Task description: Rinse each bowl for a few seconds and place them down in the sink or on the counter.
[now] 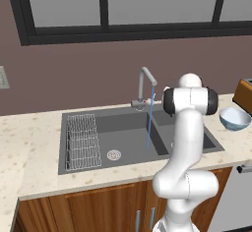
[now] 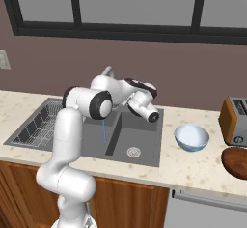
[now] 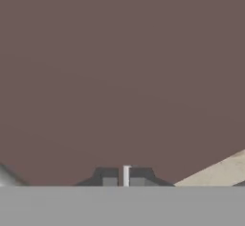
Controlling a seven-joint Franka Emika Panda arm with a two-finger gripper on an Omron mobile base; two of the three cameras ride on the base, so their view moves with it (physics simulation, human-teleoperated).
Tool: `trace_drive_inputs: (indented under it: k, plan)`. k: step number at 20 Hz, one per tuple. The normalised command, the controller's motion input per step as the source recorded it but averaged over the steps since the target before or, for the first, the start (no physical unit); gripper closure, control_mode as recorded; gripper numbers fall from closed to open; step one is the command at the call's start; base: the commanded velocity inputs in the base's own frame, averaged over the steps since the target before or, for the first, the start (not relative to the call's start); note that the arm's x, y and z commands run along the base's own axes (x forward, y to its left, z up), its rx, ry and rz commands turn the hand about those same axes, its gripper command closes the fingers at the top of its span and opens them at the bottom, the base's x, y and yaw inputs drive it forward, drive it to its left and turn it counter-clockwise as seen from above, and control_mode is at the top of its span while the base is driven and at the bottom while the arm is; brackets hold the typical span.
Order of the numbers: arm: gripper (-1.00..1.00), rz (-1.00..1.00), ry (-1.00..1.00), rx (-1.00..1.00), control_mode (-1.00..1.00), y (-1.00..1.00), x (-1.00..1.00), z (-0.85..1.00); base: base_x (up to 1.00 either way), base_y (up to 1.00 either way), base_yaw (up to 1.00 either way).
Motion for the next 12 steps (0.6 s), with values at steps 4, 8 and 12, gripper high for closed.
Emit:
trace_drive_inputs:
  k: [4, 8, 12]
  plan:
    - [-1.00, 0.03, -0.04, 0.03, -1.00, 0.05, -0.39, 0.38, 0.00, 0.00, 0.00]
    - [-1.00, 0.01, -0.08, 0.02, -1.00, -0.12, -0.38, 0.39, 0.00, 0.00, 0.00]
    - [-1.00, -0.04, -0.01, 0.03, -1.00, -0.13, -0.29, 0.40, 0.00, 0.00, 0.00]
